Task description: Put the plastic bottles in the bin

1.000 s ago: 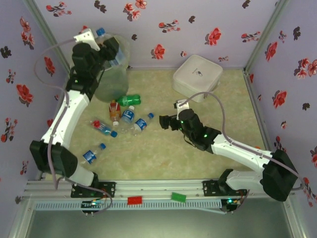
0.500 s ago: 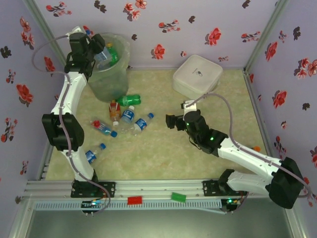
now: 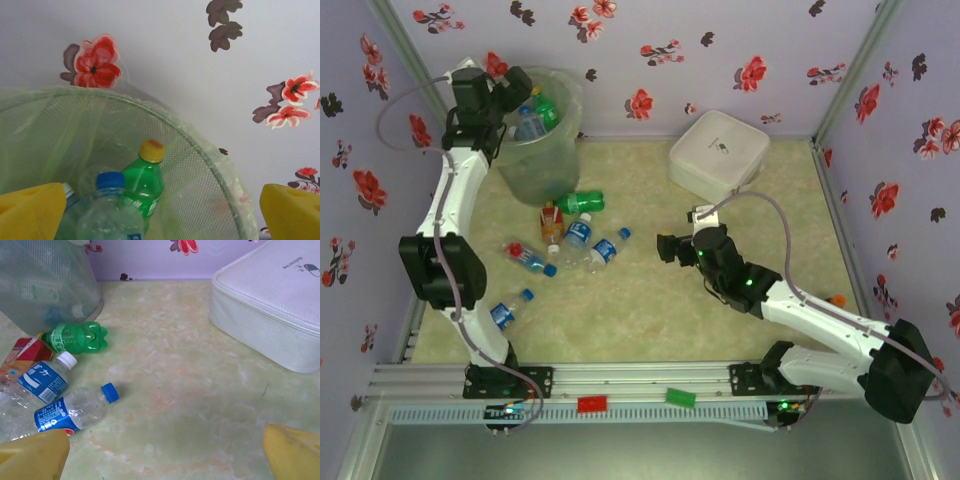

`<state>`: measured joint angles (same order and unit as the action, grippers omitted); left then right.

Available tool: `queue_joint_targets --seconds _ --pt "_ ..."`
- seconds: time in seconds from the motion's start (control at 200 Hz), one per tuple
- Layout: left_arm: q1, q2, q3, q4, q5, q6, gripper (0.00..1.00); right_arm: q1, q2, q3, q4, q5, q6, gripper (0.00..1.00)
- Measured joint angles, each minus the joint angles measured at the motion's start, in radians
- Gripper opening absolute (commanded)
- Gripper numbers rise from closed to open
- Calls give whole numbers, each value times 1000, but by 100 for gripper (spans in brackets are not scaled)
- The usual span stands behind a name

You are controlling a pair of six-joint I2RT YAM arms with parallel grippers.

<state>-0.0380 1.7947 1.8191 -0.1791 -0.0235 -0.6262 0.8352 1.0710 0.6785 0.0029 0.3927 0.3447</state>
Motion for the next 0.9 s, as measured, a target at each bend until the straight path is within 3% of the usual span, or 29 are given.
queue_joint_targets --seconds 0.315,0.525,0.9 --pt "5 -469 -433 -58 1 39 100 0 60 -6 44 -8 0 100" --pt "5 -761 -741 -249 -3 37 100 -2 129 -13 105 -27 7 100" --pt "5 -1132 -1246 -543 -31 -222 100 -5 267 -13 182 -109 60 100"
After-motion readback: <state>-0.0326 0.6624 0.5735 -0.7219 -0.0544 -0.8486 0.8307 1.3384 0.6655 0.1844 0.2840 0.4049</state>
